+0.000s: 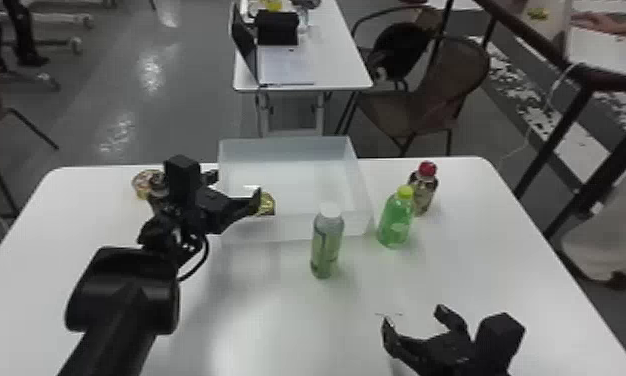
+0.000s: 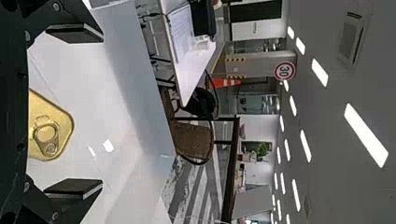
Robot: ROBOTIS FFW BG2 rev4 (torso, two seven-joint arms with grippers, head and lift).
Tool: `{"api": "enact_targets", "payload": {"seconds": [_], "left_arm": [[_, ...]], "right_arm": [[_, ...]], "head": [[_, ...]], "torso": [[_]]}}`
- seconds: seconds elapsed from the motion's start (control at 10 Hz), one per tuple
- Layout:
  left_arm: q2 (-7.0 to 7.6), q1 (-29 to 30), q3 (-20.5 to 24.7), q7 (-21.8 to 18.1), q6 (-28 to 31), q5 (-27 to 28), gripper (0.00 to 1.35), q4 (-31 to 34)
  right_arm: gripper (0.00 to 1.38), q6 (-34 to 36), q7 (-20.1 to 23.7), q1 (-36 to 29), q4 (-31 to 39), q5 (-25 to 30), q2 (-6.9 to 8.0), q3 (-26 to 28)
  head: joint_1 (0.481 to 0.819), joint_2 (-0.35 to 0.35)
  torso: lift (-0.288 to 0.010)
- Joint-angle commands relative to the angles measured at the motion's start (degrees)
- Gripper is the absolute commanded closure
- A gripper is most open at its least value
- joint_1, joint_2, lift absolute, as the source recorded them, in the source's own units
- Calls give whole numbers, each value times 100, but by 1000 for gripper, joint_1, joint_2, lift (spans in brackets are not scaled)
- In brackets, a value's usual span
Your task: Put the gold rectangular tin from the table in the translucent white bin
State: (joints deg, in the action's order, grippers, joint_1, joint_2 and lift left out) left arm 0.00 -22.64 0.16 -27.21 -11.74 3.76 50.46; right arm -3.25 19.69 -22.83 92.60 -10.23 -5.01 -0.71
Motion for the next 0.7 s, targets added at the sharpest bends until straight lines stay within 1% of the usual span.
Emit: {"api": "enact_targets", "payload": {"seconds": [0.0, 0.2, 0.4, 0.6], "left_arm": [[-15, 515, 159, 31, -13, -289, 191, 641], [-15, 1420, 449, 190, -13, -579, 191, 1616], [-15, 2272, 757, 365, -241, -1027, 191, 2135], [-15, 3327, 1038, 910, -145, -1176, 191, 3031]], "right_arm": [[88, 0, 0, -2, 30, 4, -9, 1], [88, 0, 0, -11, 48, -5, -18, 18], [88, 9, 0, -2, 83, -5, -53, 18], [88, 62, -9, -20, 136, 39, -70, 18]], "head": [[695, -52], [695, -35], [695, 9], [695, 50]], "torso": [[-58], [-58], [-58], [-58]]}}
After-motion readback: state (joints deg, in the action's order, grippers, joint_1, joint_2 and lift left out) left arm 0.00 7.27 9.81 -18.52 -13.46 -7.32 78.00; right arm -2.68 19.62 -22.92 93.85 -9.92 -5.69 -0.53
